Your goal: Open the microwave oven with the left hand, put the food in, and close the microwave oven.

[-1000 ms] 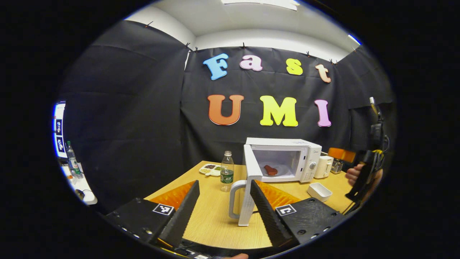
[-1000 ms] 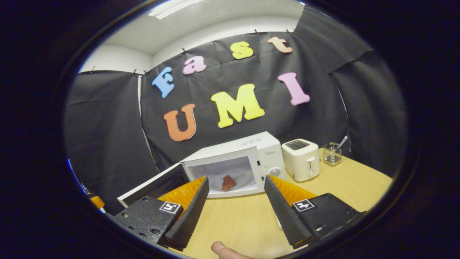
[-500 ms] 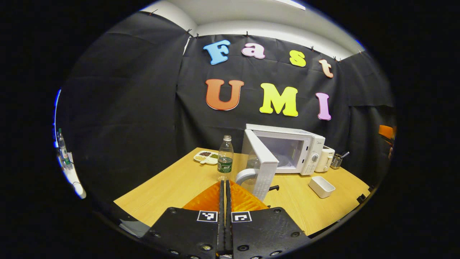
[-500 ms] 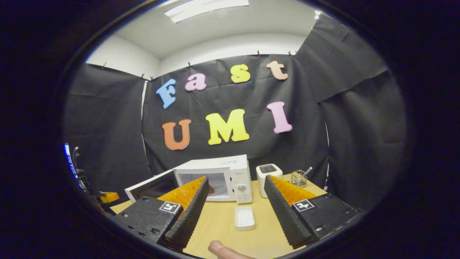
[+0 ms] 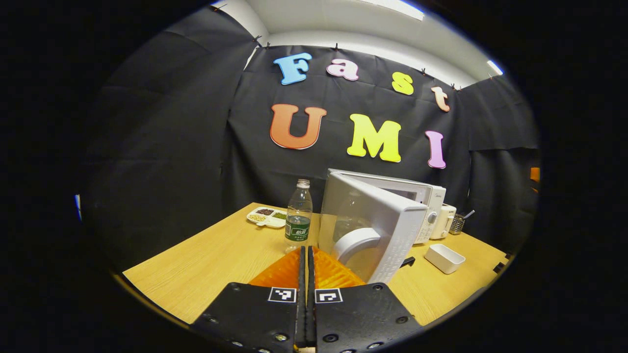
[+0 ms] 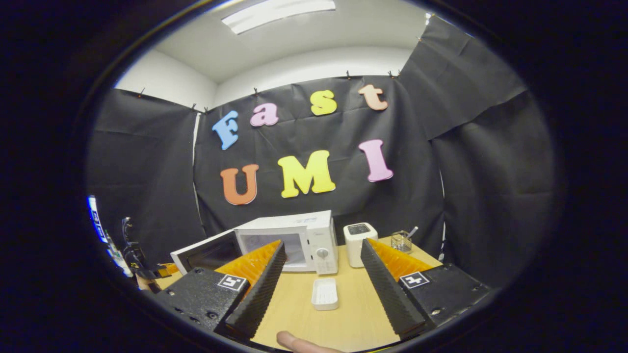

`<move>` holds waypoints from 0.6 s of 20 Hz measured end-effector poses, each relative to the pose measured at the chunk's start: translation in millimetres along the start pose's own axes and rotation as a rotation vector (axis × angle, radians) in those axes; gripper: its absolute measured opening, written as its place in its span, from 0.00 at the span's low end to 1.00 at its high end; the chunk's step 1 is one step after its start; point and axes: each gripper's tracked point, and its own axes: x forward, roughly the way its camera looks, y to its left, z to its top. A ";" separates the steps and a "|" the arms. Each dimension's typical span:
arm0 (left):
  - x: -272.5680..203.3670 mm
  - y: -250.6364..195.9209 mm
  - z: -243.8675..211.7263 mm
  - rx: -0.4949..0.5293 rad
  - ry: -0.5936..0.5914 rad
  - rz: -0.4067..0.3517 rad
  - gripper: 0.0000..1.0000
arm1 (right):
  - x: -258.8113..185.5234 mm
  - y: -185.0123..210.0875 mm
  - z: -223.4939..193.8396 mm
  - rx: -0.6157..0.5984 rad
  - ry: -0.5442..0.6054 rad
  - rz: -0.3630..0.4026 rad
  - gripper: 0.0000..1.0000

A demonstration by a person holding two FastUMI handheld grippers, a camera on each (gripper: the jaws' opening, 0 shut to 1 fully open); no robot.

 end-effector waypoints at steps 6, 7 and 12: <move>5.2 -40.9 -6.7 0.061 0.012 -0.065 0.00 | -12.5 -17.6 5.3 0.005 -0.012 -0.022 0.98; 6.7 -50.4 -7.9 0.072 0.008 -0.079 0.00 | -13.8 -19.1 7.3 0.008 -0.012 -0.021 0.98; 23.7 -92.7 -23.2 0.064 0.024 -0.150 0.00 | -25.3 -32.9 15.0 0.011 -0.034 -0.042 0.98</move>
